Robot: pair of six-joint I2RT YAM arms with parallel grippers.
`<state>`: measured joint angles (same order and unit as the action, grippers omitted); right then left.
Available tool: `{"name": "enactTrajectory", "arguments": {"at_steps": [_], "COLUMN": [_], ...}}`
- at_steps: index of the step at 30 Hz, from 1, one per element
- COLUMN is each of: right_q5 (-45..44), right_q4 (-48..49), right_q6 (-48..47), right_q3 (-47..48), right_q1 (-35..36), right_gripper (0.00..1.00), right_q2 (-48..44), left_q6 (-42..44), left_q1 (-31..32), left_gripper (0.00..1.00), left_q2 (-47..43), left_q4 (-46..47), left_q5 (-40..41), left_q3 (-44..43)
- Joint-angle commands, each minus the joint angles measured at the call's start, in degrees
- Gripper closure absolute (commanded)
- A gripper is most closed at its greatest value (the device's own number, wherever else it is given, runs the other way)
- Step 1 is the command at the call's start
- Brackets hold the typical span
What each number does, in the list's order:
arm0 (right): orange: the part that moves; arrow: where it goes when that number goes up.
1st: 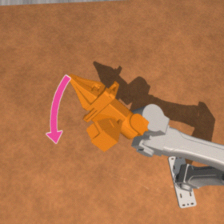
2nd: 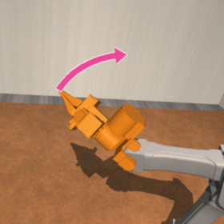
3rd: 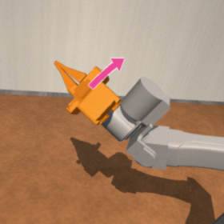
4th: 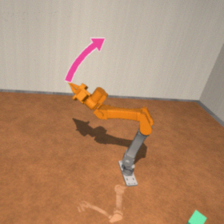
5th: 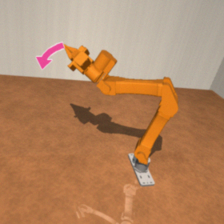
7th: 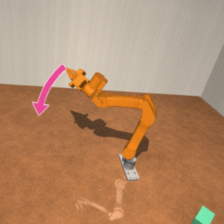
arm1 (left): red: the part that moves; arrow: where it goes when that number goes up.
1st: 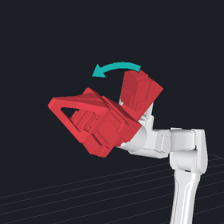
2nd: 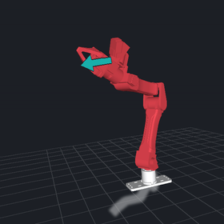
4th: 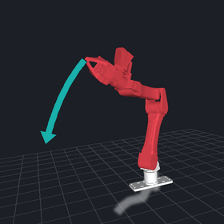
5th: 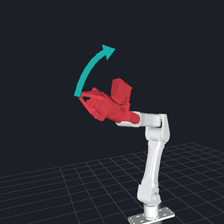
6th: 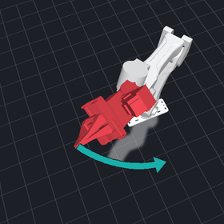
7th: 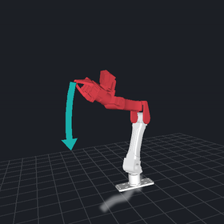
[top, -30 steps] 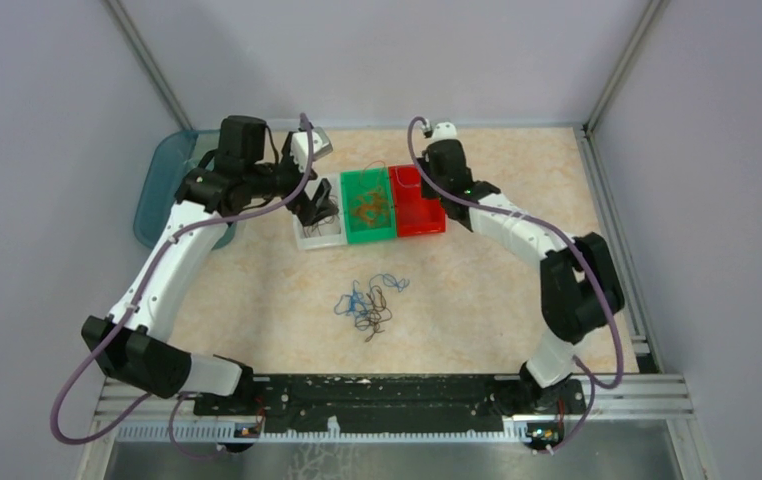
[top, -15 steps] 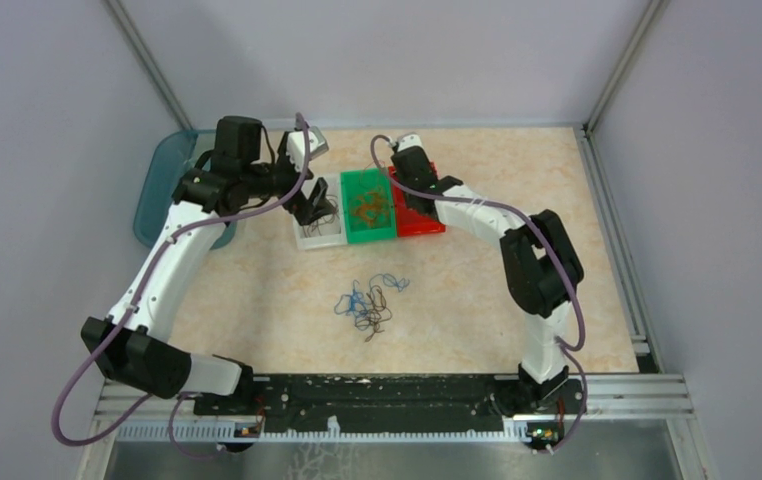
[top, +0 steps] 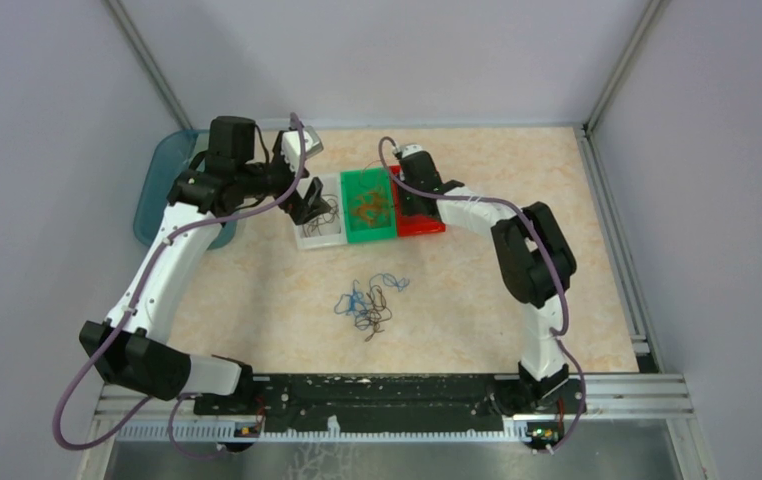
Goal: Untangle the cables
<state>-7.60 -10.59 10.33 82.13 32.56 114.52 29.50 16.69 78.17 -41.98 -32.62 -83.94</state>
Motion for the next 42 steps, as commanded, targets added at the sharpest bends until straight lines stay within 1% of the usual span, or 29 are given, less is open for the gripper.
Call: {"name": "enactTrajectory", "arguments": {"at_steps": [1, 2, 3, 7, 13, 17, 21, 23, 27, 31, 36, 42], "right_q5": [8.2, 7.8, 7.6, 6.4, 4.4, 4.0, 3.9, 5.0, 5.8, 5.2, 2.7, 2.7], "right_q4": [5.2, 4.9, 4.6, 4.4, 2.6, 3.1, 5.4, 7.8, 7.9, 6.0, 3.8, 4.6], "right_q6": [5.0, 4.5, 3.9, 3.0, 2.2, 1.6, -1.5, -2.7, -2.9, 2.3, 10.0, 14.9], "right_q3": [-2.2, -2.3, -2.2, -2.5, -3.2, -6.1, -13.7, -20.0, -28.8, -34.3, -36.0, -34.8], "right_q1": [-4.0, -4.1, -4.2, -4.2, -3.9, -2.2, 3.3, 6.6, 12.5, 14.9, 14.9, 14.9], "right_gripper": [0.84, 0.78, 0.74, 0.65, 0.61, 0.59, 0.55, 0.54, 0.52, 0.53, 0.54, 0.61], "right_q2": [-4.3, -4.6, -5.3, -9.0, -15.1, -21.2, -28.1, -31.7, -36.0, -37.3, -35.1, -30.3], "left_q6": [0.8, 0.9, 0.9, 0.7, 1.0, 0.8, 0.3, 0.2, 1.0, 2.3, 2.9, 2.5], "left_q1": [-0.6, -0.7, -0.7, -0.8, -1.0, -1.0, -1.3, -1.7, -2.2, -2.3, -2.4, -2.4], "left_gripper": [0.0, 0.0, 0.0, 0.0, 0.0, 0.0, 0.0, 0.0, 0.0, 0.0, 0.0, 0.0], "left_q2": [-1.7, -1.7, -1.6, -1.6, -2.0, -2.0, -2.6, -3.6, -5.5, -7.0, -7.6, -7.6], "left_q4": [0.6, 0.6, 0.6, 0.7, 0.6, 0.6, 0.5, 0.8, 1.4, 2.0, 2.5, 2.4], "left_q5": [-1.9, -2.1, -2.2, -2.4, -3.2, -3.3, -2.6, -2.3, -2.0, -1.1, -1.5, -2.9], "left_q3": [0.6, 0.6, 0.6, 0.4, -0.2, -0.8, -0.1, 0.8, 3.4, 5.5, 6.6, 6.3]}}
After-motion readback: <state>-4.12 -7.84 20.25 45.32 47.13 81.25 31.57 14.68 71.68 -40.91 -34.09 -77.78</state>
